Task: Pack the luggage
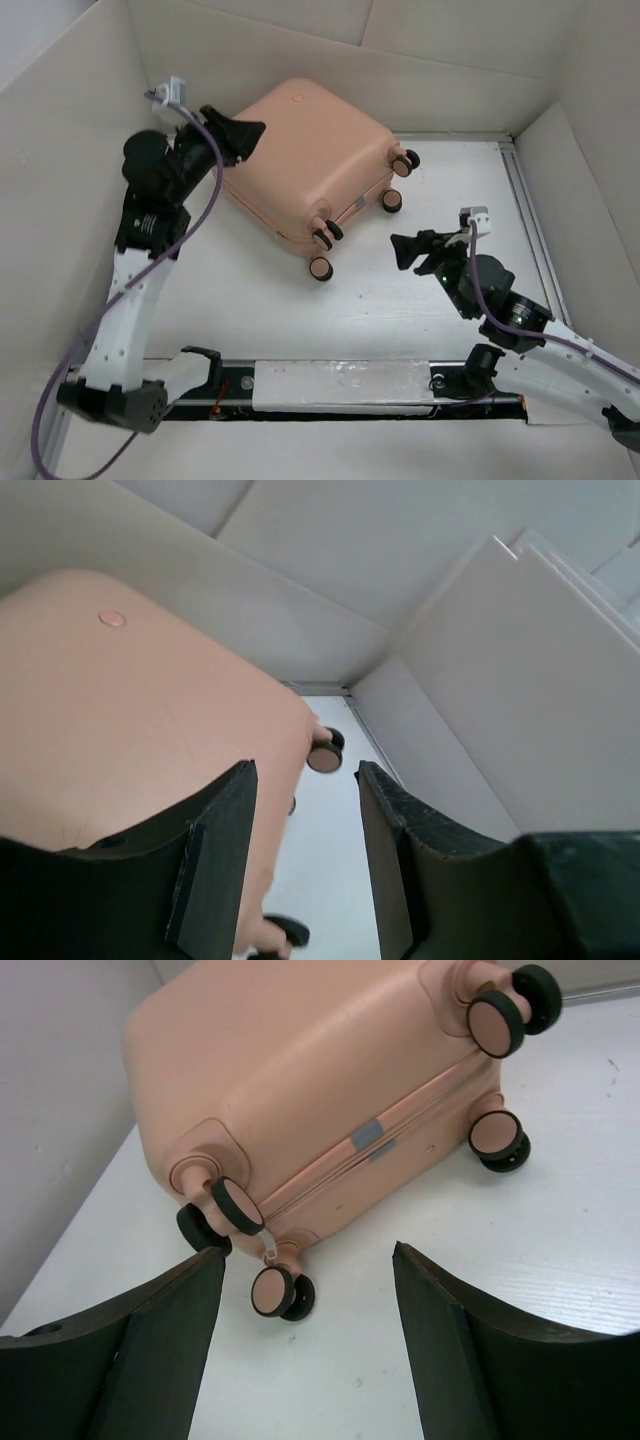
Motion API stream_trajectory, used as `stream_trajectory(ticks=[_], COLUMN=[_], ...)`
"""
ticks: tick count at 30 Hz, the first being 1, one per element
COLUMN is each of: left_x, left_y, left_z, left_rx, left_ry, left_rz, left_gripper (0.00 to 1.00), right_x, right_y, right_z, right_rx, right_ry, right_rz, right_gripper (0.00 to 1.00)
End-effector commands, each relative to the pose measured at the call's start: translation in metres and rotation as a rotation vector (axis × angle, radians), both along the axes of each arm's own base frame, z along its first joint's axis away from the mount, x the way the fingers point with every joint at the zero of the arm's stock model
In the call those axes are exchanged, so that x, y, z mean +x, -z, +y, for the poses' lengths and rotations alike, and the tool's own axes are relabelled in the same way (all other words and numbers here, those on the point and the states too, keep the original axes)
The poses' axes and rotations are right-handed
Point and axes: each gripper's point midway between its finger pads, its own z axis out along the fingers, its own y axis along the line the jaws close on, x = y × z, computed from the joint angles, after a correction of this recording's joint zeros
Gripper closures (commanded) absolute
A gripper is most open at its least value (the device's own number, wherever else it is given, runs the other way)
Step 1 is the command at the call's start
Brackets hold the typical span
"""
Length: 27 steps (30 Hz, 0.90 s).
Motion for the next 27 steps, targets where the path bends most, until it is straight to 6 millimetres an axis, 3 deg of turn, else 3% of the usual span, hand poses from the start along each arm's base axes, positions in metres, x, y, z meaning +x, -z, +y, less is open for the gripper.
stream_trajectory(ticks=[1,2,3,4,5,6,7,8,9,10,11,12,13,14,15,16,18,19,20,22,23,24,25,27], left_x=[0.057,0.059,0.076,0.079,0.077,0.075,0.068,0.042,0.033,0.019,-0.012,-0.073,-0.092,-0.099,-0.123,-0.131,-0.143,-0.145,-0.146,-0.14,-0.136,-0.13,-0.123,-0.105], left_y=[-0.008,-0.048,-0.044,-0.045,-0.069,-0.066,-0.051,-0.067,-0.012,-0.038,-0.026,0.022,0.03,0.064,0.088,0.139,0.194,0.225,0.241,0.28,0.282,0.292,0.313,0.317], left_z=[0.005,0.01,0.022,0.021,-0.047,-0.061,-0.065,-0.082,-0.105,-0.121,-0.126,-0.132,-0.131,-0.116,-0.126,-0.13,-0.127,-0.134,-0.137,-0.139,-0.144,-0.135,-0.138,-0.135], left_rx=[0.043,0.049,0.074,0.277,0.323,0.366,0.416,0.252,0.337,0.168,0.137,0.164,0.105,0.155,0.164,0.215,0.286,0.331,0.277,0.401,0.398,0.467,0.474,0.455], left_ry=[-0.098,-0.127,-0.331,-0.471,-0.444,-0.486,-0.486,-0.408,-0.333,-0.326,-0.313,-0.209,-0.197,-0.285,-0.243,-0.253,-0.305,-0.317,-0.339,-0.399,-0.426,-0.474,-0.529,-0.625], left_rz=[0.056,-0.004,0.044,0.018,-0.017,0.007,0.072,0.101,0.175,0.04,-0.023,-0.047,-0.024,0.048,0.084,0.116,0.16,0.2,0.254,0.245,0.249,0.244,0.259,0.287], left_gripper=[0.59,0.57,0.55,0.53,0.53,0.53,0.54,0.55,0.55,0.55,0.53,0.51,0.51,0.51,0.51,0.51,0.51,0.51,0.51,0.5,0.5,0.5,0.5,0.5], right_x=[-0.003,-0.004,-0.003,-0.003,-0.001,0.001,0.001,0.001,-0.001,-0.001,-0.002,-0.005,-0.007,-0.008,-0.007,-0.01,-0.012,-0.012,-0.016,-0.016,-0.017,-0.017,-0.018,-0.017], right_y=[0.013,0.01,0.011,0.008,0.011,0.014,0.014,0.016,0.018,0.018,0.013,0.017,0.018,0.018,0.024,0.015,0.015,0.017,0.013,0.013,0.013,0.016,0.02,0.03], right_z=[-0.012,-0.013,-0.015,-0.015,-0.013,-0.01,-0.01,-0.007,-0.009,-0.01,-0.015,-0.019,-0.021,-0.026,-0.032,-0.038,-0.047,-0.051,-0.054,-0.053,-0.05,-0.045,-0.036,-0.021], right_rx=[-0.012,-0.002,-0.02,-0.01,-0.021,-0.029,-0.029,-0.036,-0.033,-0.022,-0.019,-0.012,-0.006,0.001,0.008,0.038,0.06,0.066,0.08,0.07,0.055,0.024,0.013,-0.038], right_ry=[0.039,0.039,0.039,0.039,0.039,0.039,0.039,0.03,0.03,0.03,0.038,0.038,0.038,0.054,0.072,0.082,0.102,0.114,0.102,0.075,0.05,0.022,-0.034,-0.1], right_rz=[0.021,0.015,0.009,0.002,0.009,0.014,0.015,0.02,0.019,0.011,-0.004,-0.008,-0.013,-0.018,-0.014,-0.034,-0.041,-0.045,-0.054,-0.059,-0.064,-0.063,-0.053,-0.032], right_gripper=[0.26,0.24,0.24,0.24,0.23,0.23,0.23,0.23,0.23,0.23,0.23,0.23,0.23,0.24,0.24,0.29,0.39,0.51,0.57,0.68,0.69,0.69,0.69,0.66])
